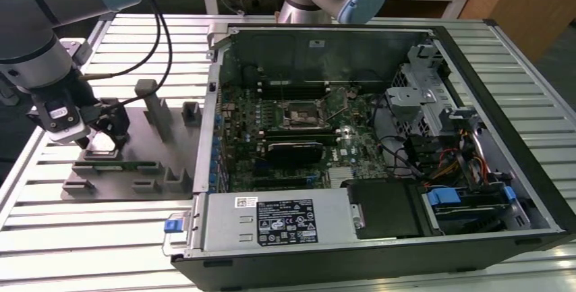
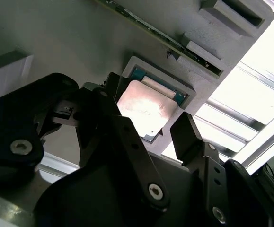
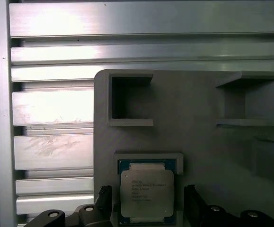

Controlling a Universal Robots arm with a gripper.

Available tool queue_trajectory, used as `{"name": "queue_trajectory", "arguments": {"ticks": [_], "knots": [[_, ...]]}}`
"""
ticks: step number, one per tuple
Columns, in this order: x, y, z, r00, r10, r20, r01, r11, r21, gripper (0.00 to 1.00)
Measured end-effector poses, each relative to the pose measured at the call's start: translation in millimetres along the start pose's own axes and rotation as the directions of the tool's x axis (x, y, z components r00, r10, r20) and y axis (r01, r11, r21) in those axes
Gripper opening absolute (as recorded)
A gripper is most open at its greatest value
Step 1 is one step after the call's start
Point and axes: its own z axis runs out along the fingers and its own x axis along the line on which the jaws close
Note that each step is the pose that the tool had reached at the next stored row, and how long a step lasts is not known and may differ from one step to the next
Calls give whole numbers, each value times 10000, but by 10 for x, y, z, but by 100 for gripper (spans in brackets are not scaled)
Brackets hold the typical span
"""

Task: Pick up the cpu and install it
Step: 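Pick up the cpu and move it towards the insertion slot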

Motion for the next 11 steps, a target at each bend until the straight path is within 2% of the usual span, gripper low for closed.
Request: {"name": "queue_trajectory", "arguments": {"ticks": [8,10,11], "knots": [[0,0,1,10000,0,0,0,10000,0,71],[0,0,1,10000,0,0,0,10000,-1,69],[0,0,2,10000,0,1,0,10000,-1,62]]}}
